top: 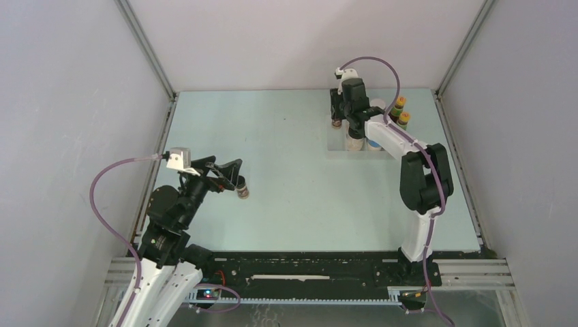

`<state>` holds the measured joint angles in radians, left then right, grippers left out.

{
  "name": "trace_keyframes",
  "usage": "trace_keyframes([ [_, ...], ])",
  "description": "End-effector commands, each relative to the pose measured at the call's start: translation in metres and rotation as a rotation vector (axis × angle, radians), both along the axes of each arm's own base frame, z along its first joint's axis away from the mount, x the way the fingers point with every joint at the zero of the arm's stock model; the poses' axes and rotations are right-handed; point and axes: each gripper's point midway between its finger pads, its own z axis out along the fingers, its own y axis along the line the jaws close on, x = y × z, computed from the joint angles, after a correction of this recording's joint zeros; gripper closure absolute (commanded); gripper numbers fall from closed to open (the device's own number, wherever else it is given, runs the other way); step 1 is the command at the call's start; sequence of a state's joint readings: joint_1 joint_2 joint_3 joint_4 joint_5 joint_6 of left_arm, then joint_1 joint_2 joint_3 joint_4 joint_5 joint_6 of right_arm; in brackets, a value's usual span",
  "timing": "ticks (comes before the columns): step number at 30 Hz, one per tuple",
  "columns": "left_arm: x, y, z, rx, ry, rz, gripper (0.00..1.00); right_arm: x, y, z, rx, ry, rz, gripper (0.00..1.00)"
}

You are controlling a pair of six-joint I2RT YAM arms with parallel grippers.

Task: Organize the condiment bottles
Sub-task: Place the bottle in the storage box.

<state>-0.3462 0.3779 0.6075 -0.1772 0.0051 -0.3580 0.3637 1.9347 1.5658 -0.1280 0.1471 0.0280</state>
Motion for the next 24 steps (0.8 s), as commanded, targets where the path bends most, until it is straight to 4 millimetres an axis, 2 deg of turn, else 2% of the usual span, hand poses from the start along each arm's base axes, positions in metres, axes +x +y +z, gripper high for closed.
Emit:
trace_keyframes([
  [1,0.004,0.000,0.000,0.007,-0.013,0.007,0.01,0.017,0.004,0.010,0.039,-0.051,-0.004,1.00],
  [13,0.009,-0.001,-0.001,0.016,-0.002,0.007,0.01,0.036,0.008,-0.006,0.036,-0.036,-0.001,1.00],
  [24,0.010,-0.002,-0.003,0.022,0.000,0.003,0.01,0.044,0.006,-0.016,0.037,-0.025,-0.006,1.00],
])
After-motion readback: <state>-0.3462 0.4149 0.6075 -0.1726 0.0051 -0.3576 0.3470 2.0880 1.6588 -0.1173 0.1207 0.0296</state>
